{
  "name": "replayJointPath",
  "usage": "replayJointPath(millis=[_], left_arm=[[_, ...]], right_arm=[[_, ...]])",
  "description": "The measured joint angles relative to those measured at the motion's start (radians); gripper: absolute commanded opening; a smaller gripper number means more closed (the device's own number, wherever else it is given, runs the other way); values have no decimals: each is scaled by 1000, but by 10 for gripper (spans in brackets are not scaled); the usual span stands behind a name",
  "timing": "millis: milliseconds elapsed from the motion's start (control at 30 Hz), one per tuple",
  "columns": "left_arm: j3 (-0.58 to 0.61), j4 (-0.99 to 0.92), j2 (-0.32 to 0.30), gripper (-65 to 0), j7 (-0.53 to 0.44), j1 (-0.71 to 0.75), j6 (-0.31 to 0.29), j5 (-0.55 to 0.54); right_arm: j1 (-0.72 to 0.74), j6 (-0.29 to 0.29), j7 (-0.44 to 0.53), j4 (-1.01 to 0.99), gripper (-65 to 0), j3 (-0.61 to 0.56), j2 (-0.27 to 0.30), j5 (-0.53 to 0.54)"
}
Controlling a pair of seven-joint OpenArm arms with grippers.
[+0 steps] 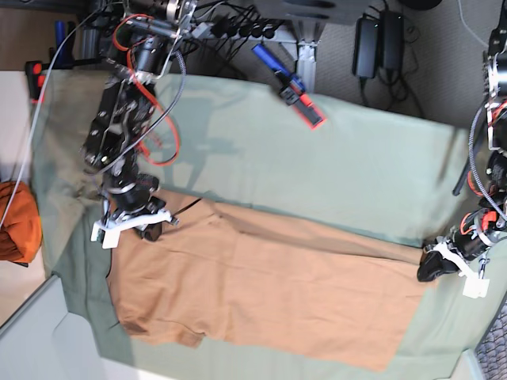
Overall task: Fold the T-shirt properly
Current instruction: 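Lift the T-shirt with both grippers and pull it toward the robot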
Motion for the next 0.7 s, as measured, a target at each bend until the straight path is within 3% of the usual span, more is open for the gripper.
replayJointPath(millis=[167, 333, 433, 500, 700], left_arm=[[0, -64, 2, -639, -38, -25, 0, 2], [0, -64, 2, -371, -63, -28, 0, 23], [0, -64, 2, -293, -81, -28, 0, 46], [0, -64, 2, -293, -82, -28, 0, 46], [-31, -53, -8, -293, -61, -27, 0, 42]], right_arm=[[55, 0, 0, -60, -650, -32, 2, -29], [71, 1, 8, -103, -635, -46, 3, -47], [68, 16, 10, -112, -328, -47, 2, -47], [69, 16, 16, -112, -204, -47, 2, -47], [68, 16, -17, -71, -207, -40, 2, -50]])
